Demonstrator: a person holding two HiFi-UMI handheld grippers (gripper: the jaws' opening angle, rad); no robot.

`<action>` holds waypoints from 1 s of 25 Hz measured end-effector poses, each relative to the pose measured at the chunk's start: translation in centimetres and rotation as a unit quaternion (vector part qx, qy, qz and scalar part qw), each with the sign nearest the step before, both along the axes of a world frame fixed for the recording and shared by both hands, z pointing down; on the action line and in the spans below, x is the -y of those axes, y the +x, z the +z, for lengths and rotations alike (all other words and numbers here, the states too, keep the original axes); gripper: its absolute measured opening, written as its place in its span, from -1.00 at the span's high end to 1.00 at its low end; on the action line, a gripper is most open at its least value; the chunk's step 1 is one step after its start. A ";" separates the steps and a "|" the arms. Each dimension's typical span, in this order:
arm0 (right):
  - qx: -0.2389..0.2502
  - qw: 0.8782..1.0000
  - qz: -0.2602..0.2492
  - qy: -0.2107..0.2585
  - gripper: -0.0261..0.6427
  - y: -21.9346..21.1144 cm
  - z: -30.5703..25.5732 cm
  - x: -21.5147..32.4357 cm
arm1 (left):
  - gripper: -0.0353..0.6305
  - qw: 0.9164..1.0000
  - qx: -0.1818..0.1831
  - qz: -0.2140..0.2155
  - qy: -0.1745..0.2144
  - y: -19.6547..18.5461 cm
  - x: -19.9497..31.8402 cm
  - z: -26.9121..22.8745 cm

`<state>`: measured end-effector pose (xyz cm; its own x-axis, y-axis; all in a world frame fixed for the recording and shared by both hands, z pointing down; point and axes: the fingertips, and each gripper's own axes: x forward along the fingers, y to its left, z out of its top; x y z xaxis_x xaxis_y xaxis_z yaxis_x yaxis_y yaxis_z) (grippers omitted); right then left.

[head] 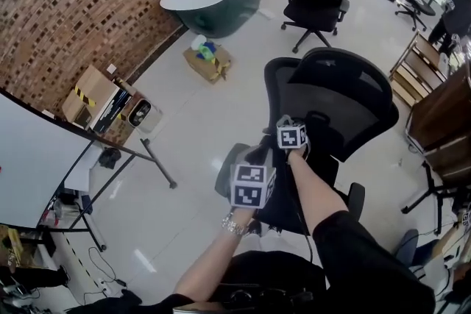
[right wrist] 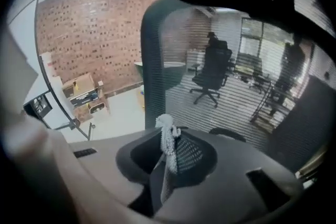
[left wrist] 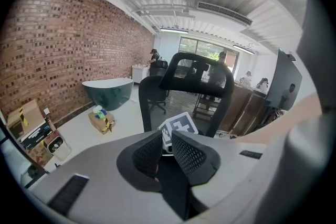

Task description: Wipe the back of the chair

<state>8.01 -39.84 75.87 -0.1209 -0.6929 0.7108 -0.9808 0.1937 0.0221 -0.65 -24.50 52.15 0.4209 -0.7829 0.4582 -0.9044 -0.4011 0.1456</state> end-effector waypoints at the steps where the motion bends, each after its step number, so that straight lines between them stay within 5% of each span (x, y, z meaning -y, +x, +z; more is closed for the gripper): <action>1: 0.003 1.000 0.011 -0.002 0.78 1.0 0.7 0.1 | 0.72 1.000 0.002 -0.003 -0.001 -0.4 -0.1 0.2; 7: -0.066 0.992 0.105 0.000 0.78 14.1 2.5 -2.1 | 0.72 1.000 0.000 -0.011 0.000 -1.9 0.3 0.5; 12: -0.088 0.974 0.206 -0.024 0.78 26.4 2.2 -7.5 | 0.72 1.000 -0.008 0.005 0.002 -0.9 0.5 0.0; 15: -0.087 0.968 0.234 -0.035 0.78 29.7 1.9 -9.8 | 0.72 1.000 -0.014 0.015 0.005 0.4 0.7 -0.3; 18: -0.055 0.974 0.217 -0.031 0.79 27.0 1.3 -9.3 | 0.72 1.000 -0.014 0.019 0.008 1.7 0.7 -0.5; 22: 0.006 0.994 0.104 0.043 0.79 15.4 -2.9 -4.1 | 0.72 1.000 -0.010 0.025 0.004 3.0 -0.1 -0.1; 25: 0.041 0.994 0.029 0.099 0.78 6.5 -7.2 0.2 | 0.72 1.000 -0.002 0.026 0.001 2.4 -0.4 -0.1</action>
